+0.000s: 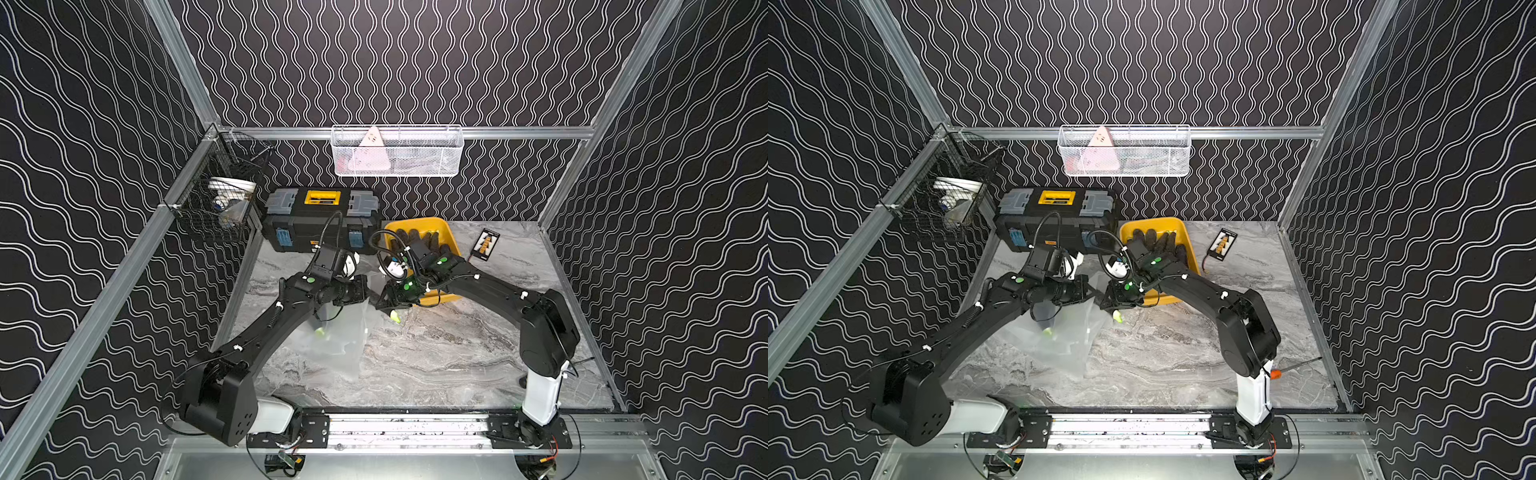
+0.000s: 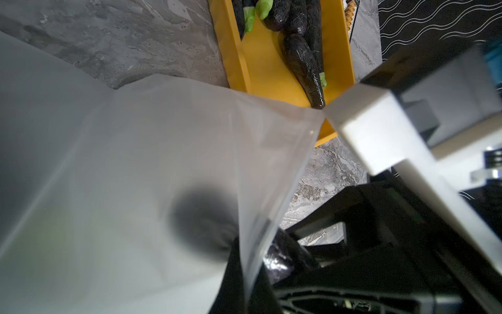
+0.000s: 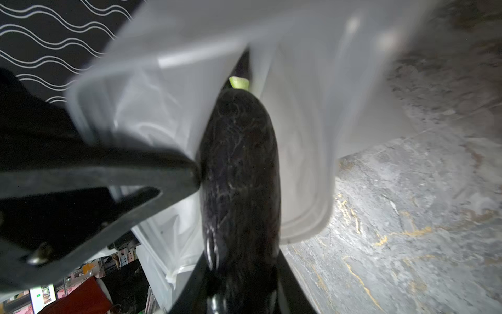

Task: Place the eggplant in a zip-top bag and seal the zipper
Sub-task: Place the eggplant in the zipper food storage bag.

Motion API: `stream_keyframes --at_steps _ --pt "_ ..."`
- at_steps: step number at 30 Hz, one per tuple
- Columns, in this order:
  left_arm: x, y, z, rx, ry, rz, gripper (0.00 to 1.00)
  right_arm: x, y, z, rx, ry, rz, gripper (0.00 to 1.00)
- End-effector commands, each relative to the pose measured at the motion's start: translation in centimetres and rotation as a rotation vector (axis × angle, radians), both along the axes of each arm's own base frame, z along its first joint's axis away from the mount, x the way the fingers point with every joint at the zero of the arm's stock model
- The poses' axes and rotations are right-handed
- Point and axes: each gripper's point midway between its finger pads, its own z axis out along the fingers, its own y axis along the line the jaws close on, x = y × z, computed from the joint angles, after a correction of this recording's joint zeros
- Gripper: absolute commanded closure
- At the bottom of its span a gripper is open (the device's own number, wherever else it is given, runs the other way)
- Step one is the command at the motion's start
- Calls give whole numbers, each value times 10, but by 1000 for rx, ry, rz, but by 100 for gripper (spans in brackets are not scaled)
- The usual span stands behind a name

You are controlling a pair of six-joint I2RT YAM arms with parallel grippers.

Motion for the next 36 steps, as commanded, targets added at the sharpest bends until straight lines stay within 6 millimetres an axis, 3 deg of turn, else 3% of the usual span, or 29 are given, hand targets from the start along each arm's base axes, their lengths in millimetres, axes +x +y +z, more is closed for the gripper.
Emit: stream_keyframes --at_steps 1,3,8,13,21,25,32,36 --pt "-1 -5 6 -13 -31 -46 100 -9 18 14 78 10 91 76" --pt "-4 -7 8 -22 -32 -57 100 -2 20 9 51 6 75 73" --pt "-9 -4 12 -28 -31 -49 100 18 25 14 33 -19 -24 49" --pt "-3 10 8 -57 -6 9 100 21 17 28 54 -32 -81 41" --pt "6 20 4 -80 2 44 100 16 -18 42 63 -68 -140 39" --pt "8 20 3 -77 1 46 100 19 -29 34 43 -104 -174 40" --pt "9 26 19 -62 -29 78 100 19 -19 50 136 -167 -162 44" --pt "11 24 28 -75 -42 79 100 26 -13 47 151 -178 -212 47"
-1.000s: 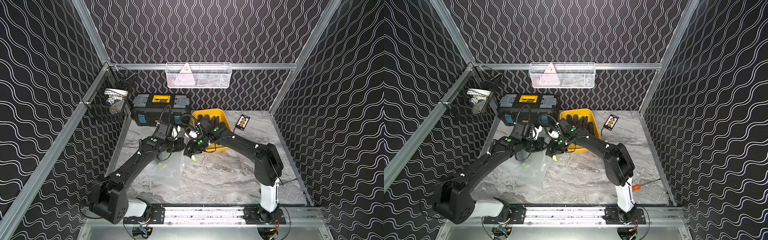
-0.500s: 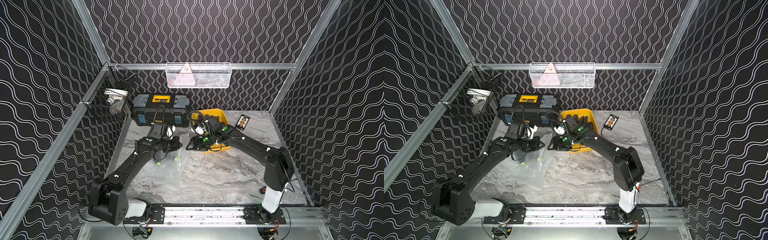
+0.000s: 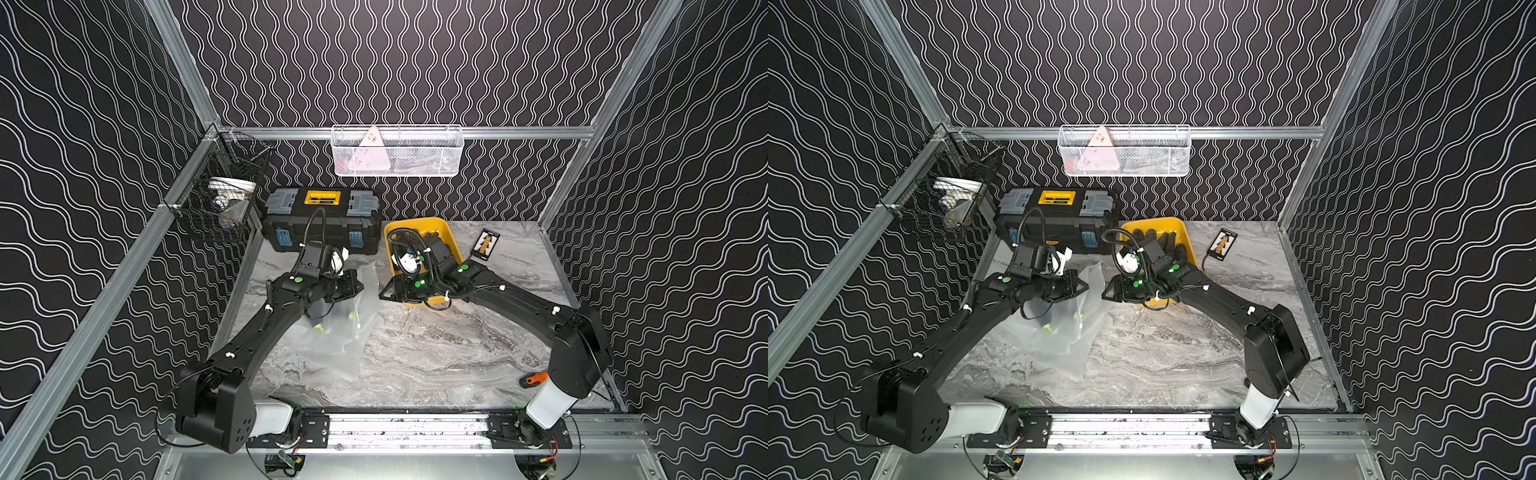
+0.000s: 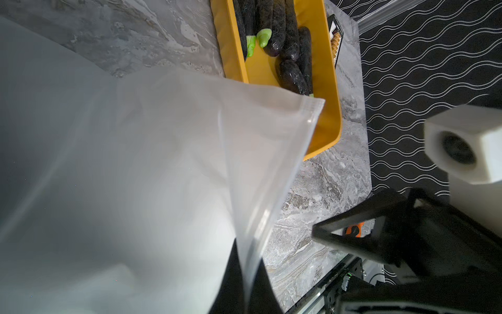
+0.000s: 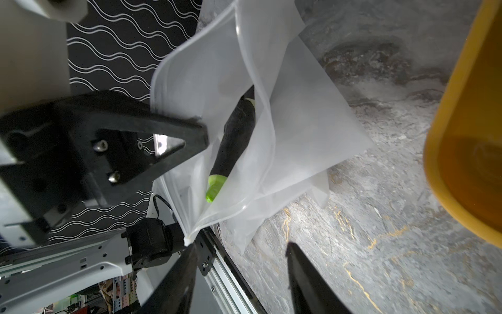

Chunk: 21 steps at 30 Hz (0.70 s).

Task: Place the eggplant in a zip-top bag and seal the zipper
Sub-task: Place the eggplant in the zipper food storage bag, then adjust the zipper food storage bag at the center of the board.

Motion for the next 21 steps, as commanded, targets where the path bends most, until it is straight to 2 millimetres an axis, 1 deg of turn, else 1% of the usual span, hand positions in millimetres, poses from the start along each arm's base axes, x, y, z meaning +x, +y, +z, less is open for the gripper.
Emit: stream_keyframes --at_steps 1,4,7,12,13,15,18,20,21 --pt "4 1 12 -8 -20 19 100 12 9 9 49 -49 -50 48" --pt "6 -2 17 -11 -30 -2 100 16 14 12 56 -70 -94 45" --pt "6 -5 16 -9 -26 -21 100 35 10 1 -1 -85 -185 45" --pt "1 -8 14 0 -22 -49 100 53 20 -7 5 -105 -220 46" --pt "0 -9 13 0 -20 -55 100 56 22 -11 0 -105 -227 48" --pt "-2 -11 13 -1 -18 -64 100 60 25 -16 -2 -97 -231 61" --pt "-3 -12 12 8 -18 -71 99 59 33 -11 47 -73 -222 75" --pt "-2 -12 12 16 -21 -73 94 58 32 -7 69 -54 -247 90" --pt "-2 -12 12 20 -20 -75 91 58 31 -6 77 -40 -265 95"
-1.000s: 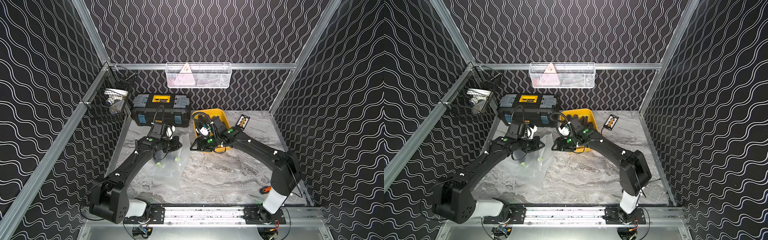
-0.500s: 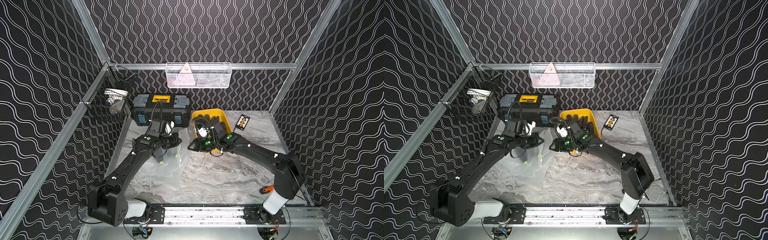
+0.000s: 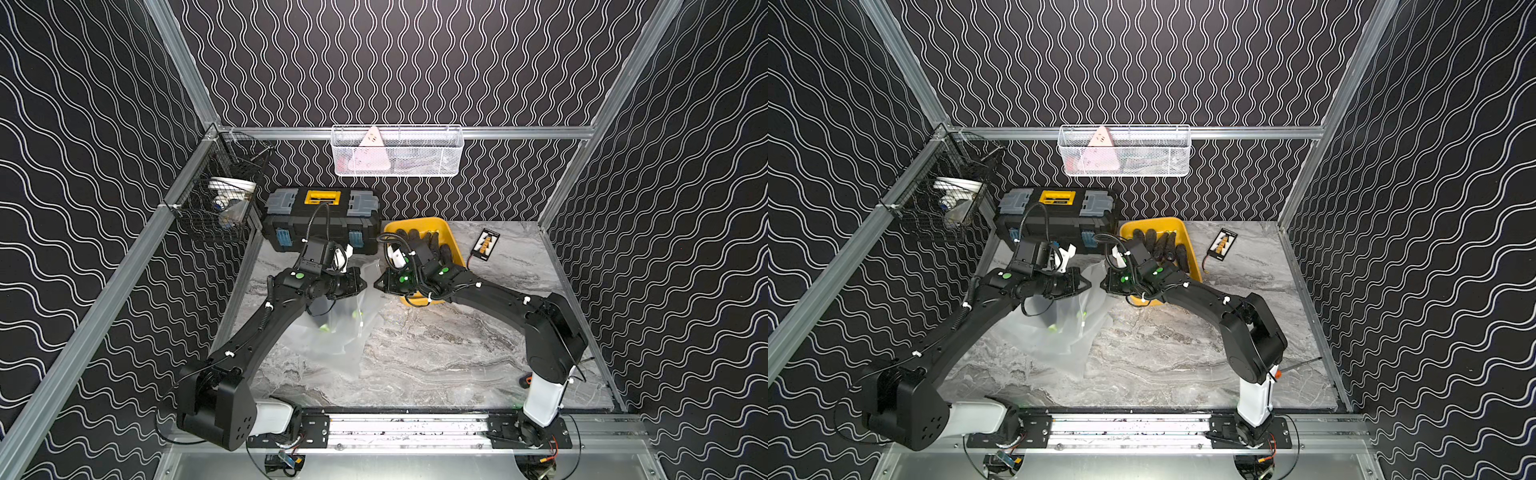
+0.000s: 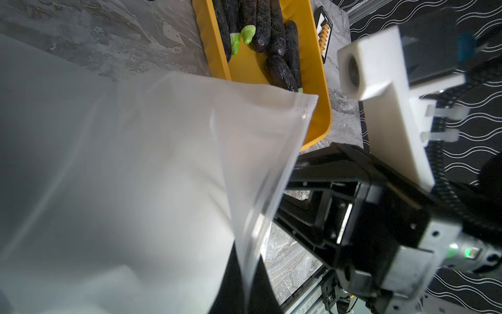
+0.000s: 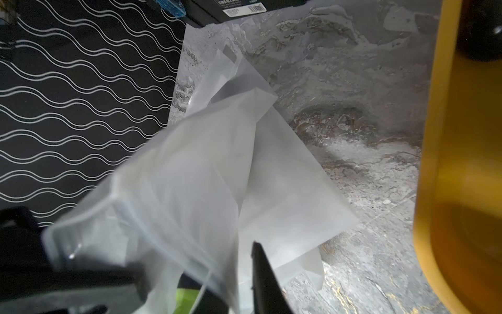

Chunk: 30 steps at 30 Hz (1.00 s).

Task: Place the eggplant in a zip-top bag and seal the zipper
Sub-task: Adjust the zipper food storage bag at the center of the board.

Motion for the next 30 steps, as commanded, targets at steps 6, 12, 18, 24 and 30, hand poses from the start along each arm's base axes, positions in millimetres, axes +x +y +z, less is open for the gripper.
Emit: stream_keyframes --at_steps 6,12,18,24,30 --pt "4 1 15 32 -44 -18 65 0 -6 39 200 75 -148 100" --pt "5 9 60 61 -134 -3 43 -6 -10 93 354 56 -178 100" --pt "4 28 102 115 -229 43 40 -22 -30 165 489 -57 -185 100" --pt "5 32 113 131 -264 52 39 -57 -60 224 550 -175 -191 100" --pt "5 28 124 111 -307 23 39 -69 -107 246 500 -274 -344 100"
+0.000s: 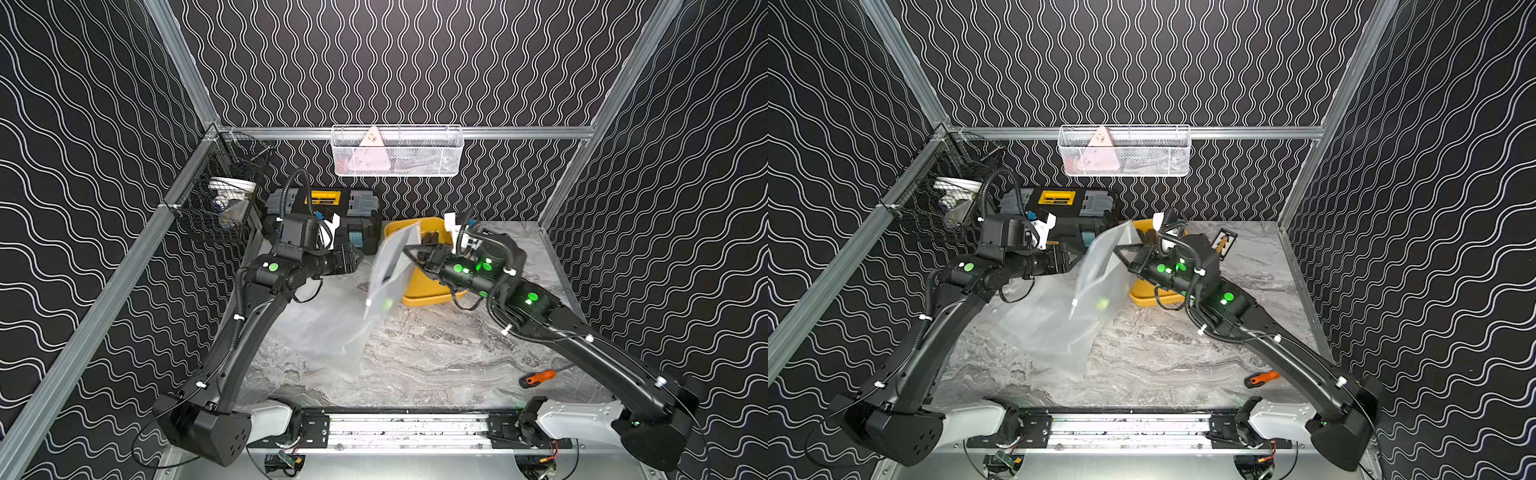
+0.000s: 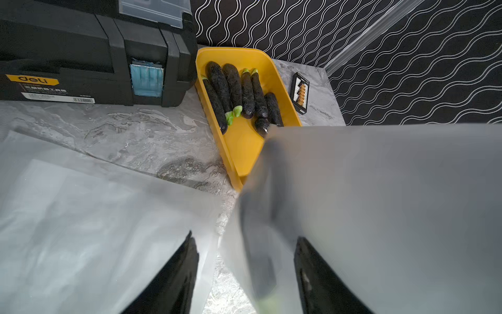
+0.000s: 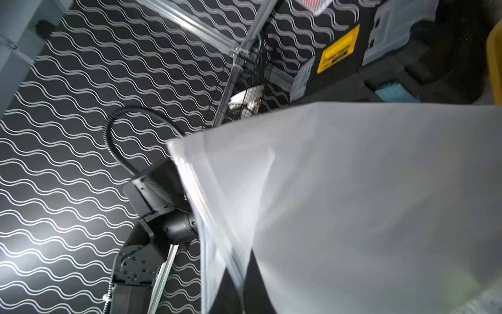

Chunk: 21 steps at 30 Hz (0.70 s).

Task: Place the eggplant in a zip-top bag and seal the zipper
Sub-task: Adjust the zipper food storage bag at the center of the board.

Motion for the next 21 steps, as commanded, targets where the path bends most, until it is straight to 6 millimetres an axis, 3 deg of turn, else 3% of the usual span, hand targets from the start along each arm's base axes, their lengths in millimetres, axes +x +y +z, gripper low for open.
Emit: stream_keyframes --at_steps 1,4,6,12,16,21 --pt "-2 -1 15 6 -47 -27 39 5 -25 0 -55 -17 -137 100" --pt "-4 -2 23 3 -64 -31 39 -2 -29 11 -76 -47 -156 100" --pt "-7 -6 28 -9 -79 -65 39 0 -34 6 -97 -35 -195 100" --pt "-37 -37 31 -109 -156 -272 41 36 -58 -51 -157 68 -454 100" --pt "-49 -47 18 -103 -168 -332 43 56 -73 -71 -225 71 -606 100" --pt "-53 -74 -11 -43 -142 -410 43 71 -76 -90 -275 100 -646 100"
